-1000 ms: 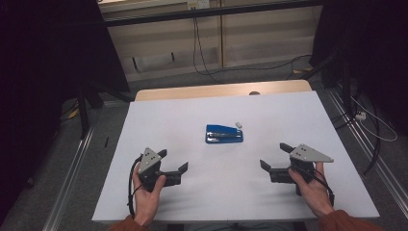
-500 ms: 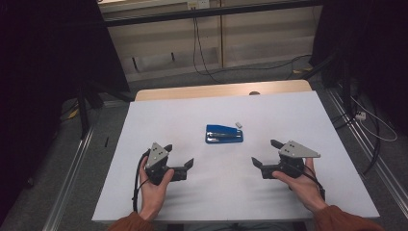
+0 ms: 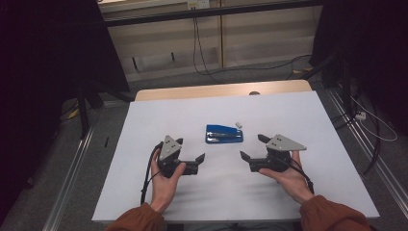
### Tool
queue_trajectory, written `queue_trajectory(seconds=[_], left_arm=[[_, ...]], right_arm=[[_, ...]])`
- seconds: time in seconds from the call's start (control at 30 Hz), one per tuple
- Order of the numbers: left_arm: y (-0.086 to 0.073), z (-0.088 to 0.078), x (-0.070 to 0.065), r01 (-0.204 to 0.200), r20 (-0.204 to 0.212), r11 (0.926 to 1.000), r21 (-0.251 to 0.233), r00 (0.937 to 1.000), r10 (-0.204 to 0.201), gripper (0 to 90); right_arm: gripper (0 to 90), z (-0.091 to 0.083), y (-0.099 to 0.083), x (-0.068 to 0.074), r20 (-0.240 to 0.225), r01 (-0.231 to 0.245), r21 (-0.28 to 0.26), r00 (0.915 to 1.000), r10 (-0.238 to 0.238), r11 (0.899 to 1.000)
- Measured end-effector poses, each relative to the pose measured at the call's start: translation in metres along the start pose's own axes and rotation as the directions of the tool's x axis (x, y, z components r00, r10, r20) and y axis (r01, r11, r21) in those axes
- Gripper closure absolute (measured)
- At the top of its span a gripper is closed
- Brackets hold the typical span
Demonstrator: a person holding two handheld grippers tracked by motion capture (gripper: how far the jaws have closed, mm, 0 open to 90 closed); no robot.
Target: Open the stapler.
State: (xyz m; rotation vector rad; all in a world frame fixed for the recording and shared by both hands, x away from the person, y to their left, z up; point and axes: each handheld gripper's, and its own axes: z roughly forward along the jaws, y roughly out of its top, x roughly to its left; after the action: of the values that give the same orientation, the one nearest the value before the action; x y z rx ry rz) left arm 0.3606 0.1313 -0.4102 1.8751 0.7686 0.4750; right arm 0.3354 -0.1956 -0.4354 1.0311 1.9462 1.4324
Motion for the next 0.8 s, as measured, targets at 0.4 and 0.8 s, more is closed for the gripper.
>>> queue_trajectory(seconds=[0.4, 0.8], left_arm=[[0.008, 0.028, 0.010, -0.038, -0.009, 0.9992, 0.015, 0.9992, 0.039, 3.5], [0.022, 0.049, 0.027, -0.053, -0.049, 0.9983, 0.027, 0.9974, 0.054, 3.6]], right_arm=[[16.1, 0.017, 0.008, 0.004, -0.016, 0.003, -0.020, 0.9999, -0.004, 1.000], [15.5, 0.039, 0.020, 0.007, -0.029, -0.002, -0.033, 0.9996, 0.002, 0.999]])
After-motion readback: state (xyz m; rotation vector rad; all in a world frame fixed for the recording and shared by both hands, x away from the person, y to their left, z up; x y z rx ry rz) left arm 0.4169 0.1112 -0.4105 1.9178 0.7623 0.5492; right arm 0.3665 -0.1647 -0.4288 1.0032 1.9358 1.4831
